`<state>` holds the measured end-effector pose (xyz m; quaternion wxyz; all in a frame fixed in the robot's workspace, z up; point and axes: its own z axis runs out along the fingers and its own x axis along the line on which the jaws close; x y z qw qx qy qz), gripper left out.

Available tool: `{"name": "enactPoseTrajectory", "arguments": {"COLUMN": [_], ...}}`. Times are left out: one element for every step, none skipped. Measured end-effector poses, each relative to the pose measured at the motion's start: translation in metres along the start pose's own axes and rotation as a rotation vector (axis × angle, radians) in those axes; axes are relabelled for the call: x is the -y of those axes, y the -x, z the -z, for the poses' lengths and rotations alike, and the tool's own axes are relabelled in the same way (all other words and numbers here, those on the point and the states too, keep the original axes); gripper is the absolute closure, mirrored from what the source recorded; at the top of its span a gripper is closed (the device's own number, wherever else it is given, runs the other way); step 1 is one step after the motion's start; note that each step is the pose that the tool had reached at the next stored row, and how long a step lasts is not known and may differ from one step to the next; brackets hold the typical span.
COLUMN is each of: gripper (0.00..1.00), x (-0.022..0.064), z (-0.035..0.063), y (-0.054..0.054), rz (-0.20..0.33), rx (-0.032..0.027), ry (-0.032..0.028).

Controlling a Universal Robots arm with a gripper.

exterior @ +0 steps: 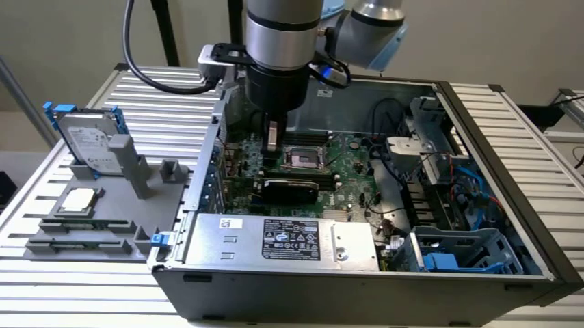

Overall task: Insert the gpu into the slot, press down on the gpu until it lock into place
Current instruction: 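Press down on the gpu until it lock into place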

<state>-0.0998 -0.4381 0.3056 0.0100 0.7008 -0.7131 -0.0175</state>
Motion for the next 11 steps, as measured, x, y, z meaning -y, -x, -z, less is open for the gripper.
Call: {"name": "enactPoseTrajectory", "arguments": {"gripper": [0.89,0.89,0.89,0.89,0.89,0.89,0.89,0.89,0.89,0.89,0.89], "x": [0.0003,0.0005,0.0005,0.0005,0.0005,0.0005,0.0005,0.0004,0.0004,0.0004,0.0004], "z": [0.0001,0.0005,0.0021,0.0033,0.0033,0.0033,0.0033,0.0033,0.0033,0.0033,0.0033], "y": [0.0,0.0,0.0,0.0,0.0,0.0,0.0,0.0,0.0,0.0,0.0], "rz": [0.0,0.0,0.0,0.001,0.0,0.0,0.0,0.0,0.0,0.0,0.0], "rx": [0.0,0.0001,0.0002,0.0036,0.0058,0.0058,0.0058,0.0058,0.0058,0.0058,0.0057], "ry": [-0.0104,-0.018,-0.0208,-0.021,-0.0207,-0.0207,-0.0207,-0.0207,-0.0207,-0.0207,-0.0207]}}
